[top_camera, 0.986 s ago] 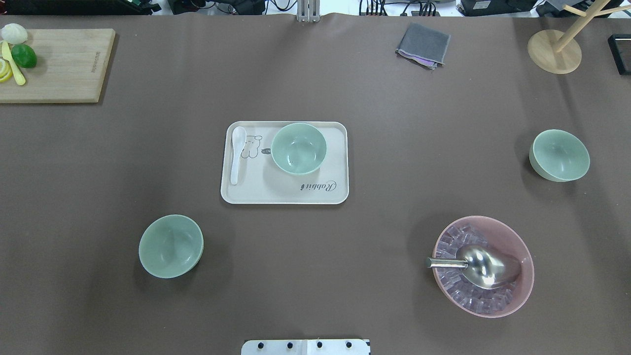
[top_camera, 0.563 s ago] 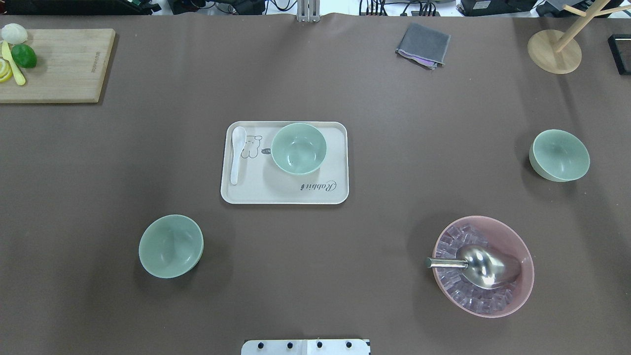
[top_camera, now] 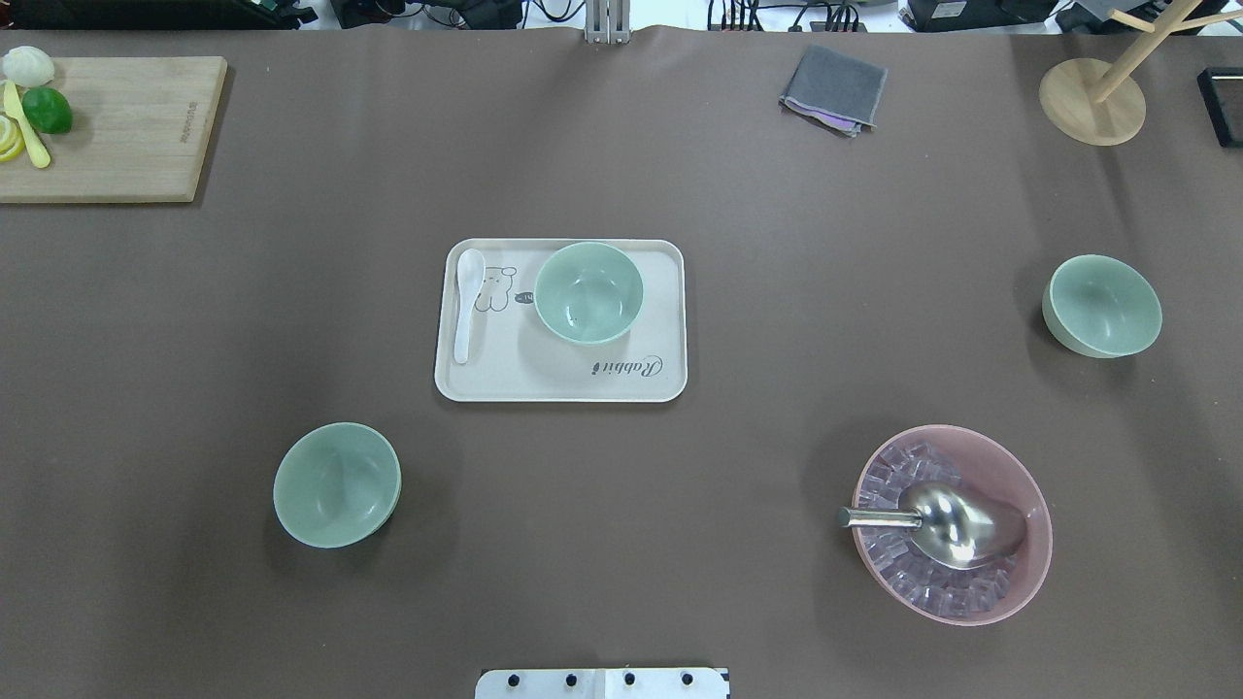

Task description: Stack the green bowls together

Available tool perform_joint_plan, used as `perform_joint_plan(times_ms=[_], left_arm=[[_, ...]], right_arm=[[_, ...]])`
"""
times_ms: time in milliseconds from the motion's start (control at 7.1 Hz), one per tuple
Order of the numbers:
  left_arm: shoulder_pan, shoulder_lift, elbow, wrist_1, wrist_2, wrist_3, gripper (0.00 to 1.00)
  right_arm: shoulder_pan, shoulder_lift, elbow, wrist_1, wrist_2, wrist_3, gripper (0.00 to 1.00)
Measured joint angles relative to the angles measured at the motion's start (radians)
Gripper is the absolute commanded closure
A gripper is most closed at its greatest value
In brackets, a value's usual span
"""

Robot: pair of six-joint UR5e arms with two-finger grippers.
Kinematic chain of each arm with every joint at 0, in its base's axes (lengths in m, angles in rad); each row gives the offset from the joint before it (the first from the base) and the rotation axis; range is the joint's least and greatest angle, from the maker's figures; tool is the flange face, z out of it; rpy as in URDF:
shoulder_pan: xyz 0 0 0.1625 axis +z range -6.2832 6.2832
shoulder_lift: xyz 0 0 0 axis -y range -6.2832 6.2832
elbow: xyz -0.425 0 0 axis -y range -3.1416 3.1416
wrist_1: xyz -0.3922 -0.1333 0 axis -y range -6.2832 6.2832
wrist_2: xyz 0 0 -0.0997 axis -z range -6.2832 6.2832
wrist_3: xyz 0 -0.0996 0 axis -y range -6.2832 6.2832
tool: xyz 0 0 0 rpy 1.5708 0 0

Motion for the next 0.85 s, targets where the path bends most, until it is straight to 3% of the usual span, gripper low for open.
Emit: perform_joint_plan(times_ms=[845], left_arm=[[-0.002,0.005,0.007,-0.031,0.013,-0.003,0.02]], right_arm=[[-0.013,0.005,-0.005,0.0,0.0,0.002,0.0]])
